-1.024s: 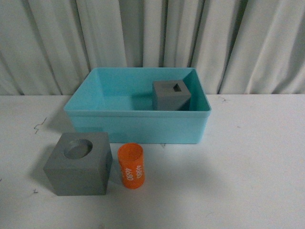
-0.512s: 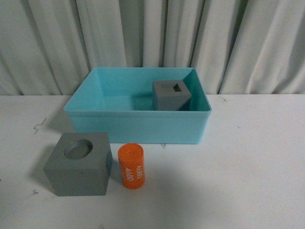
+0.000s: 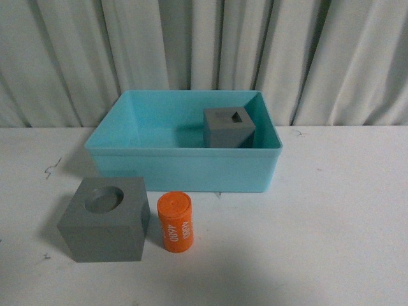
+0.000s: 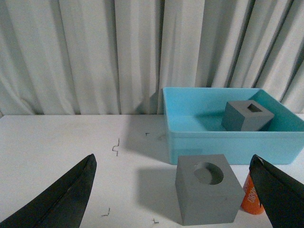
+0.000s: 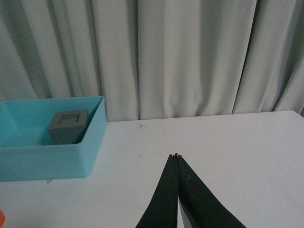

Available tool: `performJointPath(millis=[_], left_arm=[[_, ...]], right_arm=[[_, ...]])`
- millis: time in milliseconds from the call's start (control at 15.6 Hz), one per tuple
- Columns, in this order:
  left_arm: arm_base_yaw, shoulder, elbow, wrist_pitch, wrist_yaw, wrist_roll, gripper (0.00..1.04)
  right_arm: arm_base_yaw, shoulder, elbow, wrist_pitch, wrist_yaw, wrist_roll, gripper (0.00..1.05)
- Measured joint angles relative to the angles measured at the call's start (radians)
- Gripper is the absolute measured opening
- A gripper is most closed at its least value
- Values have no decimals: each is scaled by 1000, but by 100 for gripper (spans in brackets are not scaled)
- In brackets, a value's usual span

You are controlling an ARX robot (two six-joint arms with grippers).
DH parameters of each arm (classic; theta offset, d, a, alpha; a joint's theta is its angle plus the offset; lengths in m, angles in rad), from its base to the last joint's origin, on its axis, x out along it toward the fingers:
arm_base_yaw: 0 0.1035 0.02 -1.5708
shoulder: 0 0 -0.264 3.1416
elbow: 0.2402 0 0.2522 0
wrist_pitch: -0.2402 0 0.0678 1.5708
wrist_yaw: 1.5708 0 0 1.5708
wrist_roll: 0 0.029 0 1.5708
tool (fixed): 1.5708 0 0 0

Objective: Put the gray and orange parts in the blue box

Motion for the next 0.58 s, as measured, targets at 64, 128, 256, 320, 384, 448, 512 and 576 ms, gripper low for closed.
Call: performJointPath(millis=[64, 128, 256, 320, 384, 448, 512, 576], left_arm=[[0, 0, 0, 0, 0, 0, 98], [0, 0, 0, 0, 0, 0, 98], [0, 0, 0, 0, 0, 0, 98], [0, 0, 0, 0, 0, 0, 98], [0, 0, 0, 0, 0, 0, 98], [0, 0, 0, 0, 0, 0, 98], [0, 0, 0, 0, 0, 0, 98], [0, 0, 0, 0, 0, 0, 98]], right_arm=[[0, -36, 0, -39, 0, 0, 2], [0, -63, 0, -70, 0, 0, 2], [0, -130, 0, -130, 0, 0, 2], [0, -162, 0, -159, 0, 0, 2], [0, -185, 0, -190, 0, 0, 2], [0, -206, 0, -208, 0, 0, 2], [0, -215, 0, -215, 0, 0, 2], [0, -219, 0, -219, 0, 0, 2]])
